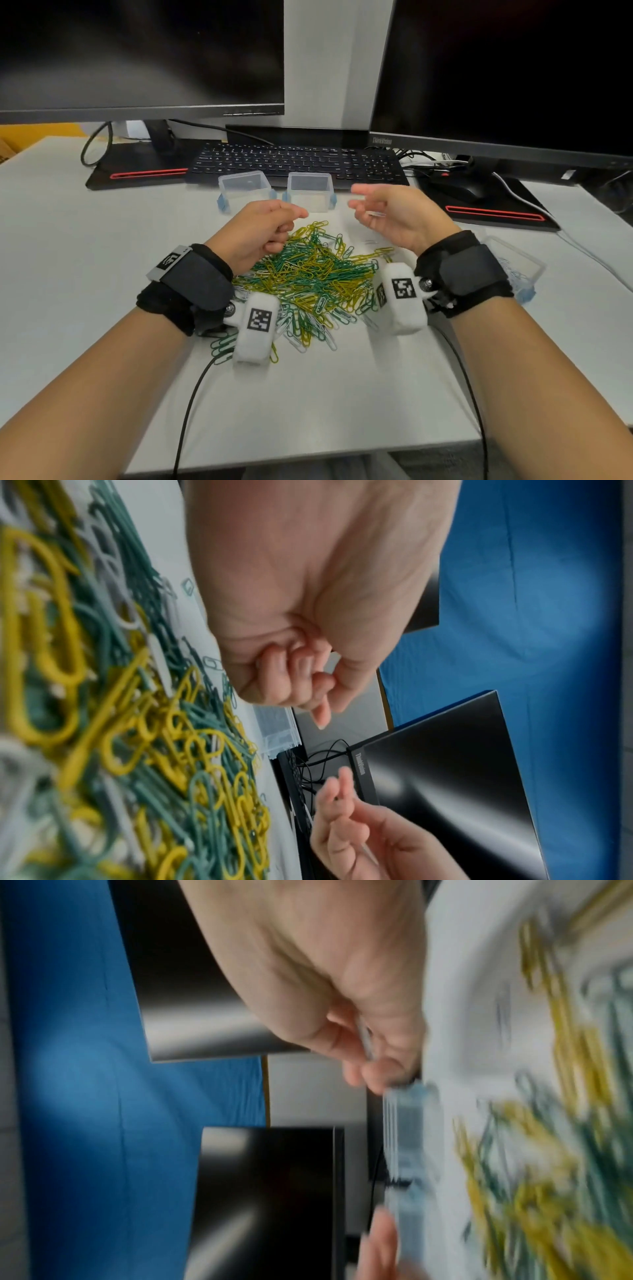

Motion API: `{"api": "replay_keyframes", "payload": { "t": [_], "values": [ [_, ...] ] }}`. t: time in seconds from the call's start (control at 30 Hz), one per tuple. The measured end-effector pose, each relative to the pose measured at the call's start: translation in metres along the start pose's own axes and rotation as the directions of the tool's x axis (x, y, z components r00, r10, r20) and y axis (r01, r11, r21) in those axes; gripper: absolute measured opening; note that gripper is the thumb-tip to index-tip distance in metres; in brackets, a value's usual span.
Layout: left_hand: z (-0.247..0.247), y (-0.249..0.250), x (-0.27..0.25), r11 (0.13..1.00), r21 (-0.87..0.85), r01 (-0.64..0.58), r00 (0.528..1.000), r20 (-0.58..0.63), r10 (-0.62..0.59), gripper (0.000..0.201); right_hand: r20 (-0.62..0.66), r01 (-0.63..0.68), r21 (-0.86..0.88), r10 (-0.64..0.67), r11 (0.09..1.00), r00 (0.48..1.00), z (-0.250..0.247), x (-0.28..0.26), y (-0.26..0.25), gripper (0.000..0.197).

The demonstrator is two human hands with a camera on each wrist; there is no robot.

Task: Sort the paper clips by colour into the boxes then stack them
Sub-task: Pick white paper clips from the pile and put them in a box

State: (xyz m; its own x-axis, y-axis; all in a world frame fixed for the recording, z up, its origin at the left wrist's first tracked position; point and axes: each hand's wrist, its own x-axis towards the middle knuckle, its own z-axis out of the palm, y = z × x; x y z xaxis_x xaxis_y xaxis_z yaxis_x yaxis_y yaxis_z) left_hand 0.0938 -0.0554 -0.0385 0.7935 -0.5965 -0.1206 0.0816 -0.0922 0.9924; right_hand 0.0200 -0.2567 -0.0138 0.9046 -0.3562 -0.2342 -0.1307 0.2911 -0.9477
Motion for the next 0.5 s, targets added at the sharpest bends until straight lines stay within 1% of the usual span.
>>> {"api": "replay_keyframes", "payload": {
  "t": [0.07,0.1,0.13,0.17,0.2,0.23,0.27,0.3,0.4,0.5],
  "values": [
    [0.001,-0.002,0.0,0.999,-0.017,0.035,0.999,0.007,-0.035,0.015,0.017,-0.114,-0.094,0.116,0.989,0.993,-0.008,0.0,-0.003,0.02],
    [0.001,-0.002,0.001,0.998,-0.04,0.046,0.999,0.006,-0.046,0.014,0.021,-0.131,-0.218,0.138,0.967,0.99,-0.012,0.001,-0.004,0.019],
    [0.001,-0.002,0.001,0.997,-0.052,0.057,0.998,-0.001,-0.057,0.014,0.004,-0.113,-0.412,0.126,0.904,0.992,-0.016,0.001,-0.004,0.018],
    [0.001,-0.002,0.001,0.997,-0.045,0.065,0.998,-0.02,-0.066,0.014,-0.02,-0.078,-0.625,0.084,0.776,0.996,-0.021,0.002,-0.005,0.019],
    [0.001,-0.003,0.001,0.998,-0.022,0.066,0.997,-0.044,-0.067,0.015,-0.035,-0.047,-0.791,0.032,0.61,0.999,-0.025,0.002,-0.004,0.02],
    [0.001,-0.003,0.001,0.998,0.011,0.059,0.996,-0.064,-0.058,0.016,-0.031,-0.028,-0.885,0.001,0.465,1.0,-0.027,0.001,-0.004,0.02],
    [0.001,-0.003,0.001,0.998,0.043,0.049,0.996,-0.071,-0.046,0.017,-0.018,-0.018,-0.928,0.003,0.371,1.0,-0.028,0.0,-0.003,0.02],
    [0.002,-0.003,0.0,0.997,0.067,0.045,0.997,-0.064,-0.04,0.018,0.003,-0.005,-0.95,0.024,0.313,1.0,-0.027,0.0,-0.001,0.019],
    [0.003,-0.005,-0.001,0.991,0.112,0.066,0.998,-0.018,-0.064,0.02,0.073,0.055,-0.976,0.08,0.209,0.994,-0.024,0.002,0.006,0.023],
    [0.004,-0.005,-0.003,0.973,0.222,0.07,0.997,0.0,-0.071,0.019,0.123,0.115,-0.988,0.075,0.099,0.99,-0.019,0.004,0.008,0.033]
  ]
}}
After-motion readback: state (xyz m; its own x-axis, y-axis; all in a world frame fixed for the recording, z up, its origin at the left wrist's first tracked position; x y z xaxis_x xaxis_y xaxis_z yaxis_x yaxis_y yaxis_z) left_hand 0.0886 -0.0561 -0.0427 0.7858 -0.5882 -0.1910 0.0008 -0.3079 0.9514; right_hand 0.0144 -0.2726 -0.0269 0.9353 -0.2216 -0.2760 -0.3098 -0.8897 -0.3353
